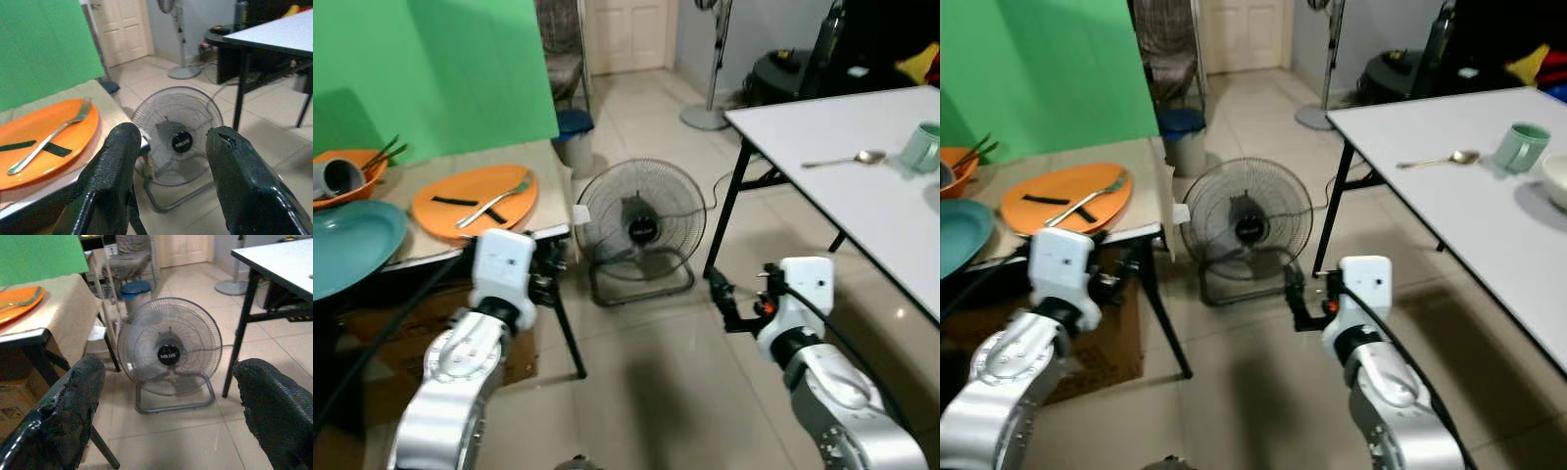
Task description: Setting the table
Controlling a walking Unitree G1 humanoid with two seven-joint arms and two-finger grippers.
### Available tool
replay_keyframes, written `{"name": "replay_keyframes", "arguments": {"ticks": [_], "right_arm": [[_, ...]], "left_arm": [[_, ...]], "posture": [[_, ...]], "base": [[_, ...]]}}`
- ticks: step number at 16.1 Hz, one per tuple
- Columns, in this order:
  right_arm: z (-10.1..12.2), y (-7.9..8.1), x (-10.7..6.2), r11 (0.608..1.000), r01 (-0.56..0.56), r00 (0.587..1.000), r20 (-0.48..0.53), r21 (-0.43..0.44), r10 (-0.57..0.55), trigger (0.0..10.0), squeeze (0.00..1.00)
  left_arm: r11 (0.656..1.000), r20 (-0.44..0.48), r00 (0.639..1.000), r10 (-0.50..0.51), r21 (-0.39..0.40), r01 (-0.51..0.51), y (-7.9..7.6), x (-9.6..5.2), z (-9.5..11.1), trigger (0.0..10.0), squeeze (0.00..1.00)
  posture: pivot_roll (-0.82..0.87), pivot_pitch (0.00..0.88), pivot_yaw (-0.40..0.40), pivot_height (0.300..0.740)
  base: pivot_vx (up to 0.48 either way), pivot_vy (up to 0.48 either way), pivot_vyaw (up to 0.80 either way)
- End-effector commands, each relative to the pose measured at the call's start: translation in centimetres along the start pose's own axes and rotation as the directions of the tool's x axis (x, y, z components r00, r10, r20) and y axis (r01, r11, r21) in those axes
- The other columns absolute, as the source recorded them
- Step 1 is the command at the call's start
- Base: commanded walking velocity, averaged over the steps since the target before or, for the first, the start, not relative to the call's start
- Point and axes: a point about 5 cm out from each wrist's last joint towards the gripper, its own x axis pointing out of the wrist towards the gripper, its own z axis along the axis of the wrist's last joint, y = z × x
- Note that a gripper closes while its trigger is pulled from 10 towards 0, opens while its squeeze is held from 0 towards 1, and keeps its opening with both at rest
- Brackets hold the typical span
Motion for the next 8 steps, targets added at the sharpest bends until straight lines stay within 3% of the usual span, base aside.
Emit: {"name": "replay_keyframes", "arguments": {"ticks": [1,4,8], "right_arm": [[0.19,0.18,0.05,1.0,-0.016,1.0,0.007,0.003,0.016,10.0,1.0],[0.26,0.39,0.16,0.999,-0.032,0.999,0.007,0.0,0.032,10.0,1.0],[0.33,0.56,0.31,0.999,-0.051,0.999,0.006,-0.002,0.051,10.0,1.0]], "left_arm": [[1.0,0.01,1.0,0.011,0.011,-0.011,0.4,-0.11,0.41,10.0,0.0],[1.0,0.011,1.0,0.013,0.01,-0.013,0.41,-0.13,0.43,10.0,0.0],[1.0,0.022,0.999,0.023,0.007,-0.024,0.46,-0.08,0.68,10.0,0.0]], "posture": [[0.12,0.0,0.053,0.74],[0.12,0.0,0.05,0.74],[0.12,0.0,0.049,0.74]], "base": [[0.0,0.289,0.0],[0.0,0.264,0.0],[0.0,0.0,0.0]]}}
